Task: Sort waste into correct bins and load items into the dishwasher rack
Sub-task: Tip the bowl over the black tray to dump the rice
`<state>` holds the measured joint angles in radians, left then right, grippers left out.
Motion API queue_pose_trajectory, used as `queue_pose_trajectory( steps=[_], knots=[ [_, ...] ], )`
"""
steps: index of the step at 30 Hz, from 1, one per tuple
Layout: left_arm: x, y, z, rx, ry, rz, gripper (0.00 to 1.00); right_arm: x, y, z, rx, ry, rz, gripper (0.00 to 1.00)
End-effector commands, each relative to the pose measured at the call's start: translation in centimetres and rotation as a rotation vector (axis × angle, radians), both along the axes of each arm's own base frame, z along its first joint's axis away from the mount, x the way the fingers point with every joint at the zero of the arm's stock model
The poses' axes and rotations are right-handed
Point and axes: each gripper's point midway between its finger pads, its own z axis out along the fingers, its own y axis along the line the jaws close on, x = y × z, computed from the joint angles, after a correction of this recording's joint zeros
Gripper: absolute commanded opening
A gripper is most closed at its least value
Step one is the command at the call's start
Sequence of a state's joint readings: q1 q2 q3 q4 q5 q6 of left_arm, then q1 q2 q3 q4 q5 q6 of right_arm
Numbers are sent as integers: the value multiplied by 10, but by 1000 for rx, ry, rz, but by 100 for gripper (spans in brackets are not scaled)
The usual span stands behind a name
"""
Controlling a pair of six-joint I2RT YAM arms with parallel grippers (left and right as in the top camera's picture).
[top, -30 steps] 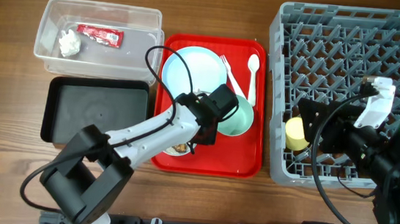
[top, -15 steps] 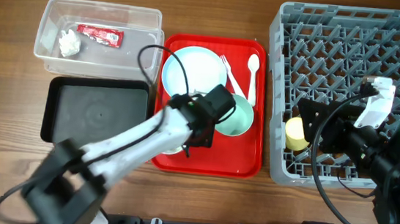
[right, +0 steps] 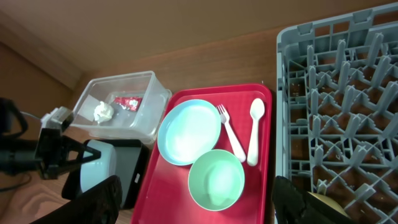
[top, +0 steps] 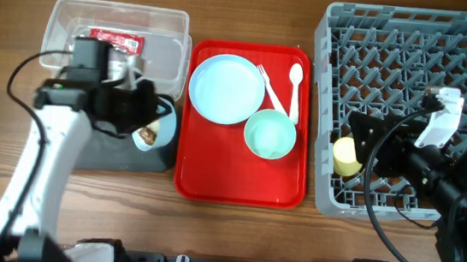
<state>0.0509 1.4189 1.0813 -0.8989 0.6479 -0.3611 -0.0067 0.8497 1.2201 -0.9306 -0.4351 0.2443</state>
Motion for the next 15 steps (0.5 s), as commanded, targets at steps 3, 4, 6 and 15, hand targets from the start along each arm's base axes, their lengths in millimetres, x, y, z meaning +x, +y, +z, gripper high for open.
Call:
queue_pose_trajectory(
  steps=[3,4,6,15],
  knots=[
    [1,13,10,-567,-104,-53,4,0,2,6,6,-21,16,78],
    [2,20,5,-607,-99,-25,4,0,2,6,6,-21,16,79],
    [5,30,6,-708,-124,10,4,0,2,6,6,-21,16,79],
    [12,53,14,-818,-183,86,4,1,2,7,5,-23,16,79]
  ],
)
